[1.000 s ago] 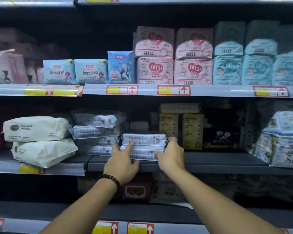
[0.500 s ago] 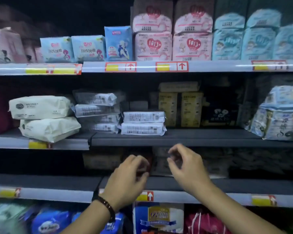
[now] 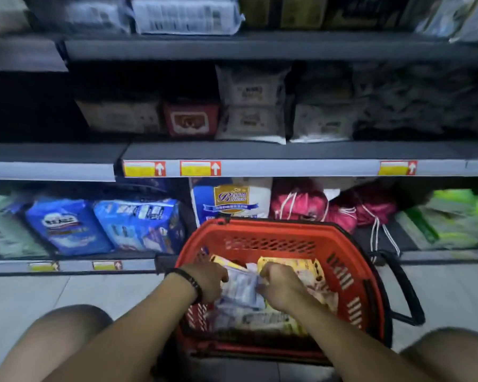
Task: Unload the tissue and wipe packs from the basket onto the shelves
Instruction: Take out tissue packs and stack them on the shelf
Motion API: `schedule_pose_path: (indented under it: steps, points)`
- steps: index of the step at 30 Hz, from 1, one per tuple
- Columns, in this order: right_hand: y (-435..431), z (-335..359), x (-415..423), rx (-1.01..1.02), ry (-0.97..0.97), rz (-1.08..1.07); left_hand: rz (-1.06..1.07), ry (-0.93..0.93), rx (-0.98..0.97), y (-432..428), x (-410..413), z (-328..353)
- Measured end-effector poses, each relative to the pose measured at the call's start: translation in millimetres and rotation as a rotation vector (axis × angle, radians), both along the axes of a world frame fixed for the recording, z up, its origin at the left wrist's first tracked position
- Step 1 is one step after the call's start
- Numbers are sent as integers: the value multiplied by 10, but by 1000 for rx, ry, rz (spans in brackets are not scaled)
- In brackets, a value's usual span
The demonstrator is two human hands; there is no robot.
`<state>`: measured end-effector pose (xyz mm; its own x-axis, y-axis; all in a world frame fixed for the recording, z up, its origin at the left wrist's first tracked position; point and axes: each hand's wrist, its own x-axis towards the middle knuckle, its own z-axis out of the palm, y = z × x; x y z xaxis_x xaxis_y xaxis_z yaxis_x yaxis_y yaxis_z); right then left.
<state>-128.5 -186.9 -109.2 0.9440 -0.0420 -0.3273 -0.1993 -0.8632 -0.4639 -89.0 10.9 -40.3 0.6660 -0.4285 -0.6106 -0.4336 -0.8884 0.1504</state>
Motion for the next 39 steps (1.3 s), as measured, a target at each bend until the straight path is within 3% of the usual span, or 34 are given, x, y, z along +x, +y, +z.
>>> schedule_pose_path:
  steps: [6, 10, 14, 17, 21, 26, 30, 34, 37, 39]
  points:
    - [259, -418, 78, -381, 52, 378, -1, -44, 56, -58, 183, 40]
    - [343, -683, 170, -495, 4, 402, -8, -52, 49, -30, 246, -15]
    - [408, -746, 159, -573, -173, 382, 11, 3, 50, -12, 295, 17]
    - [452, -383, 250, -408, -184, 339, 97, -79, -116, 94, 391, -17]
    - [410, 275, 361, 33, -199, 202, 90, -187, -257, 222, 372, -50]
    - [294, 721, 199, 342, -382, 110, 138, -180, -749, 107, 249, -72]
    - [-39, 863, 68, 666, -348, -39, 381, 10, -1035, 49, 160, 169]
    - [-529, 923, -53, 470, -171, -82, 622, 164, -1246, 68, 153, 281]
    - [-532, 912, -136, 736, -6, -171, 751, 288, -1440, 19, 84, 403]
    - [-413, 884, -177, 948, -66, -291, 773, 382, -1509, -14, 36, 495]
